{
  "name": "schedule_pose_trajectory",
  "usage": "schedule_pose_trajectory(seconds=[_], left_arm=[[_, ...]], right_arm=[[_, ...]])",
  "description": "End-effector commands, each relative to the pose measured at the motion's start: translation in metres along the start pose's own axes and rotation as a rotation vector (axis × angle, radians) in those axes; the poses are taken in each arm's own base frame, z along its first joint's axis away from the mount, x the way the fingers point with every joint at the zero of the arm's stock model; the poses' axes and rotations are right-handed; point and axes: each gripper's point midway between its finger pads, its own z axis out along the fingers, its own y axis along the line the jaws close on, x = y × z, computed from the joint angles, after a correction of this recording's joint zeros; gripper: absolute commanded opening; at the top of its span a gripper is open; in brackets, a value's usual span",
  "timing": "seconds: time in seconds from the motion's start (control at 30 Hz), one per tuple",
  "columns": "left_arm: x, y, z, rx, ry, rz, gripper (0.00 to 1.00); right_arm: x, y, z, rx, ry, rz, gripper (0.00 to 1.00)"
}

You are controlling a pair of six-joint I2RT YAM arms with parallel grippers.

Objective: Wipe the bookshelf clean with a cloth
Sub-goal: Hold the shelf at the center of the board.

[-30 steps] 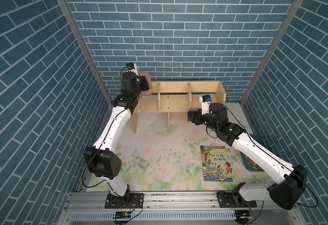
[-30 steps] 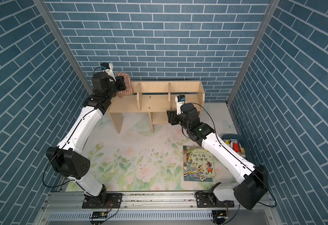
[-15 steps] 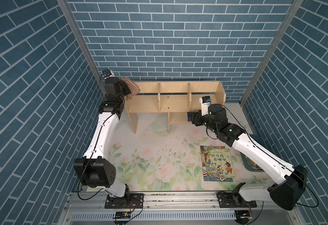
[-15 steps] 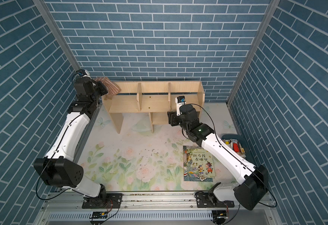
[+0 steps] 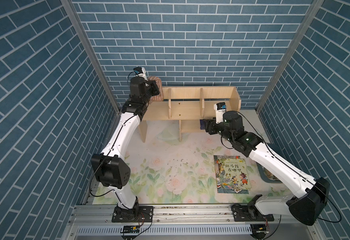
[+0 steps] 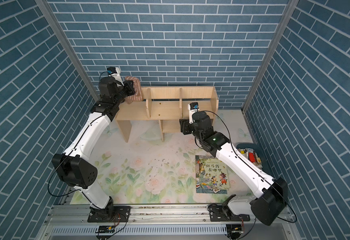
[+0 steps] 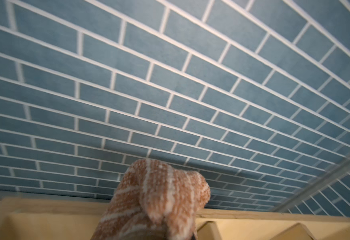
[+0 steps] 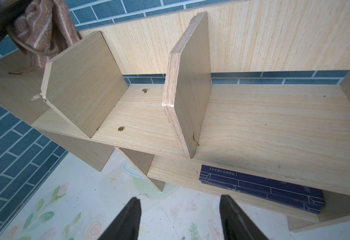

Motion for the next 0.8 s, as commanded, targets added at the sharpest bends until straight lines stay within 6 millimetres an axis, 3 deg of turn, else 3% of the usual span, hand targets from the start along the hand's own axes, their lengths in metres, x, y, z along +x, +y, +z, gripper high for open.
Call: schedule_pose_trajectory(seconds=[0.0,0.17,0.3,0.4,0.67,0.77], left_arm=[[0.01,-0.054,0.001,0.175,0.055,0.068,0.0],[0.032,-0.087,-0.003,0.271,0.132,0.13,0.0],[0.039,-0.076,-0.005,0.211,0.158,0.161,0.0],[0.026,-0.054,-0.014,0.109,0.121,0.188,0.0],[-0.037,0.051,-0.061,-0.215,-0.043,0.105,0.0],[-0.05,0.082,-0.079,-0.278,-0.092,0.064,0.0]], right_arm=[[-0.014,0.0,-0.011,0.016,-0.029,0.014,0.64],[-0.014,0.001,-0.011,0.009,-0.028,0.019,0.64],[-0.015,0.002,-0.01,0.007,-0.026,0.027,0.63],[-0.015,0.004,-0.011,0.0,-0.027,0.033,0.63],[-0.014,0.006,-0.013,-0.004,-0.029,0.03,0.63],[-0.013,0.006,-0.014,-0.003,-0.031,0.028,0.63]])
